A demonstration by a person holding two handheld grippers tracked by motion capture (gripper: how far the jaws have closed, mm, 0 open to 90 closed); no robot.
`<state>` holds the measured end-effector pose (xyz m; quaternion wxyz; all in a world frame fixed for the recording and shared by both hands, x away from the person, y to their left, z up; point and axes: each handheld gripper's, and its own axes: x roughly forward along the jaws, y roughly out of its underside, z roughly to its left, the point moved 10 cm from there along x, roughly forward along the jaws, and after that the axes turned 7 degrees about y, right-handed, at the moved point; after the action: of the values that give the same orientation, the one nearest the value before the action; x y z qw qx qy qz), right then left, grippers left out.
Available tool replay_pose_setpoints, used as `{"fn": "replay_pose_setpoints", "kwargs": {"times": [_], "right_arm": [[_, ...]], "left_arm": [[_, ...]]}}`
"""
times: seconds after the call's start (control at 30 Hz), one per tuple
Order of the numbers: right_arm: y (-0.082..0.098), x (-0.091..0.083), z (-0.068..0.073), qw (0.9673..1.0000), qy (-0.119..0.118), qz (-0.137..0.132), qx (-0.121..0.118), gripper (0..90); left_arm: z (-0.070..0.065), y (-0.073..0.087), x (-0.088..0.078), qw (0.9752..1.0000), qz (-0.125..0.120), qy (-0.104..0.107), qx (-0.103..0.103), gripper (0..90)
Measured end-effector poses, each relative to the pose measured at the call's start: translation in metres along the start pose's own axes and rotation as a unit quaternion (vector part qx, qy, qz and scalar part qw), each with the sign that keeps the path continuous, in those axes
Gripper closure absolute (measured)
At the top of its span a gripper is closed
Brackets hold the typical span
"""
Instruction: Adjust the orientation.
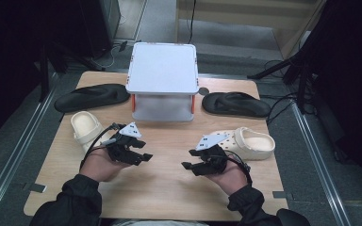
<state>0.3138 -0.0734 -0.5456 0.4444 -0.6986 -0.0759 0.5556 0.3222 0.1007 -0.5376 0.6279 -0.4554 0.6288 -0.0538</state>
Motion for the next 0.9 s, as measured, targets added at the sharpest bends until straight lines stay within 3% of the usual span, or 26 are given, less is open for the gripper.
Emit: {"fn": "replay_pose_setpoints", "kwargs": {"times": [0.3, 0.9], "right_arm": [[0.002, 0.000, 0.001, 0.9999, 0.006, 0.000, -0.014, 49.9], [-0.001, -0.004, -0.008, 0.9999, -0.001, -0.014, 0.001, 49.1]], "left_arm": [[0.003, 0.002, -0.012, 1.0000, 0.001, 0.003, -0.010, 45.2], [0.020, 0.005, -0.042, 0.9995, -0.011, -0.010, -0.030, 44.9]]}}
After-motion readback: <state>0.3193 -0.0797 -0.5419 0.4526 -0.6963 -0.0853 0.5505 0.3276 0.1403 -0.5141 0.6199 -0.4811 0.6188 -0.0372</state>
